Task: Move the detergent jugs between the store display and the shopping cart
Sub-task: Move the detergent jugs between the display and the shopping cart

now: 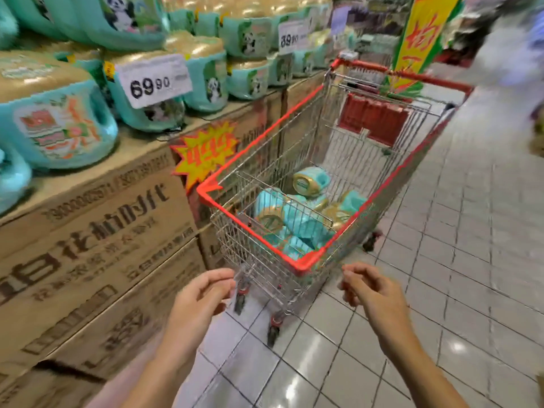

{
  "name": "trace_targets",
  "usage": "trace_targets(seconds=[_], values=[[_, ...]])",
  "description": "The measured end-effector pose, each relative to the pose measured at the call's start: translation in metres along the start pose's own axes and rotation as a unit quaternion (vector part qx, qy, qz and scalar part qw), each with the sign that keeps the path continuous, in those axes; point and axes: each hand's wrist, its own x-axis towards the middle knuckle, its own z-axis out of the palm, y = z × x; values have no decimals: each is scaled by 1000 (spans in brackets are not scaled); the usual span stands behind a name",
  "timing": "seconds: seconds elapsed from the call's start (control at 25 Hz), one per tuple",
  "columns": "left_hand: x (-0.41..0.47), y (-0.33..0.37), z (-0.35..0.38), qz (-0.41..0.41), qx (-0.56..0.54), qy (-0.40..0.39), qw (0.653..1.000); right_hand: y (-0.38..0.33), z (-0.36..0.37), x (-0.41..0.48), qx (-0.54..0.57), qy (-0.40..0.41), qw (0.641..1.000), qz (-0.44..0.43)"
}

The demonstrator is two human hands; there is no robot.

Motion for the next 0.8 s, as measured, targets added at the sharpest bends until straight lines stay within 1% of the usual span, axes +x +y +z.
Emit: trace_targets(seconds=[0.12,0.24,0.44,0.6,0.72,0.8], values=[[23,3,51,6,10,-20,1000,-4,-40,30,-6,22,1000,15],[59,9,94,4,10,-37,999,-13,-61,77,-6,26,1000,7],[161,21,161,5,-13,-33,999,-29,-78,200,-29,26,999,-21],[265,56,204,-21,-12,-7,1000,-44,-80,316,-127,12,990,-64],[342,79,230,-23,8,11,1000,-40,-80,408,-192,-11,980,-58],[384,80,248,-47,9,14,999,-25,-76,467,-257,-35,964,-51]])
